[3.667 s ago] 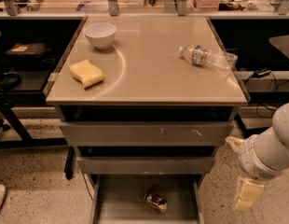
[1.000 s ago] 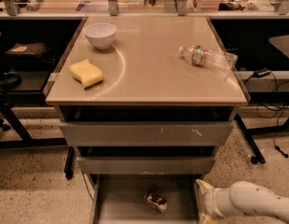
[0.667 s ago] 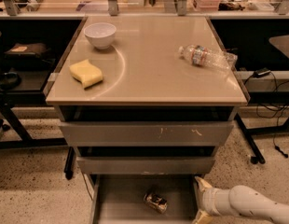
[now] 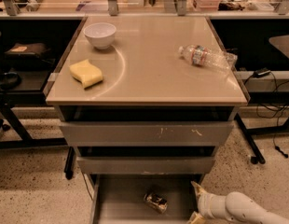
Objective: Pick orange can from bottom drawer and place on counter
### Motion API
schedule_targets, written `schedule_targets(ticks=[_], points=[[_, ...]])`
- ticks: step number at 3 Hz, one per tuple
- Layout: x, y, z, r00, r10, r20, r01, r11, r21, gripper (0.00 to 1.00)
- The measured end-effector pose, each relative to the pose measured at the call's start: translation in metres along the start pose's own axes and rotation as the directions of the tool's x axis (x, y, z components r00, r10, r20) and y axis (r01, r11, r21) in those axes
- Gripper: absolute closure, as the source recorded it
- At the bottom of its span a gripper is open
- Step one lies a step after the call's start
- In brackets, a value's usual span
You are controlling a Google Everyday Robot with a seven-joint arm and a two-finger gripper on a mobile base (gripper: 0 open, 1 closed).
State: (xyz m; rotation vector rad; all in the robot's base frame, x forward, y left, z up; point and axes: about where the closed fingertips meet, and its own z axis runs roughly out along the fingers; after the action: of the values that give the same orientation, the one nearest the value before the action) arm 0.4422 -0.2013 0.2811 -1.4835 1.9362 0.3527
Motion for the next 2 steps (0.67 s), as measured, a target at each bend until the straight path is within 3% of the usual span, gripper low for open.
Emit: schedule_targets(ticks=[1,2], points=[[0.003,0.015,0.020,1.000,-0.004,0.014,0.005,0.9983,-0.058,0.00],[0.011,0.033,0.068,0.999,0.023,0.038,-0.018,0.9924,-0.122,0.00]])
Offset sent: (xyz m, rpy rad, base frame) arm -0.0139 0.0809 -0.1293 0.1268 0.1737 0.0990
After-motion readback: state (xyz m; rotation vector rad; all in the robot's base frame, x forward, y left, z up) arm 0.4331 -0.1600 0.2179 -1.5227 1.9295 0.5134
